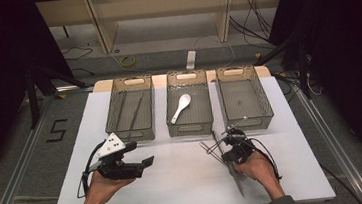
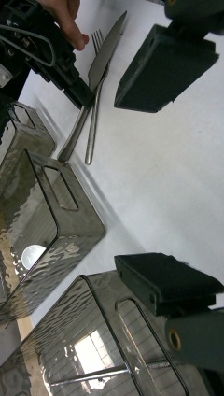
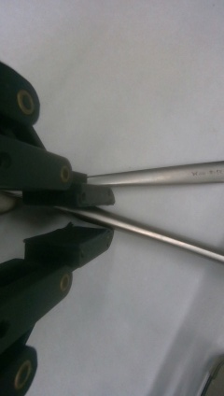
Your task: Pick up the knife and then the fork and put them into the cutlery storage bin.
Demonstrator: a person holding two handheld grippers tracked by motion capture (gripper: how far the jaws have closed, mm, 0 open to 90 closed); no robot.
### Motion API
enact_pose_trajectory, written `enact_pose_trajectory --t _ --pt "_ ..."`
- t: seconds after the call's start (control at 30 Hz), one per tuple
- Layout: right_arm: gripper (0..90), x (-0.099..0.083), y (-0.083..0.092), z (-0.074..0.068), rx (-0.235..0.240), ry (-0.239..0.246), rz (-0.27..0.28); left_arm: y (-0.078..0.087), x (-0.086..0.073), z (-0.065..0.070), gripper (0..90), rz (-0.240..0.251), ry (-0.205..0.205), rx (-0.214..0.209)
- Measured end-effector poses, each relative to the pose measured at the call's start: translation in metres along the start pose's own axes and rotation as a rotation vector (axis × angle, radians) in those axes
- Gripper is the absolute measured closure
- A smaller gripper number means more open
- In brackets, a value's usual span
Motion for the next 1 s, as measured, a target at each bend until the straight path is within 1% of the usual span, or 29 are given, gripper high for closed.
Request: enact_pose_trajectory --t 0.17,0.3,0.33,0.37,0.43,0.47,0.6,0.7,0.77,1.0 --pt "79.4 0.000 0.000 0.000 -0.007 -0.003 -0.006 0.000 0.000 0.000 19.5 0.000 -0.001 0.000" --pt "82.0 0.000 0.001 0.002 0.000 -0.019 -0.008 0.000 0.000 -0.001 19.6 -0.001 0.001 -0.002" --pt "82.5 0.000 0.001 0.003 0.004 -0.018 -0.007 0.000 0.000 -0.001 19.7 -0.001 0.001 -0.002" --pt "83.0 -0.001 0.002 0.004 0.011 -0.028 -0.010 0.000 0.000 -0.001 19.8 0.000 0.002 -0.003" --pt "83.4 -0.002 0.003 0.006 0.036 -0.030 -0.015 0.001 0.000 -0.001 20.0 0.001 0.002 -0.005" --pt "83.4 -0.003 0.004 0.007 0.040 -0.030 -0.017 0.000 0.000 -0.001 20.0 0.001 0.002 -0.005" --pt "83.5 -0.006 0.005 0.008 0.053 -0.022 -0.024 0.000 0.001 0.000 20.0 -0.001 -0.001 -0.005" --pt "83.6 -0.006 0.006 0.008 0.051 -0.006 -0.024 0.000 0.000 -0.001 20.2 0.000 0.001 -0.004" --pt "83.6 -0.007 0.007 0.007 0.047 -0.006 -0.027 0.001 0.001 -0.001 20.3 0.001 0.002 -0.005" --pt "83.7 -0.008 0.014 0.008 0.055 0.013 -0.007 0.001 0.001 -0.001 20.7 0.010 0.009 -0.005"
Point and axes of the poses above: each handheld gripper's, and its own axes: y roughly backward along the jaws, x roughly out of its top, z roughly to its right, the point moved 4 cm from there along -y, roughly forward along the jaws
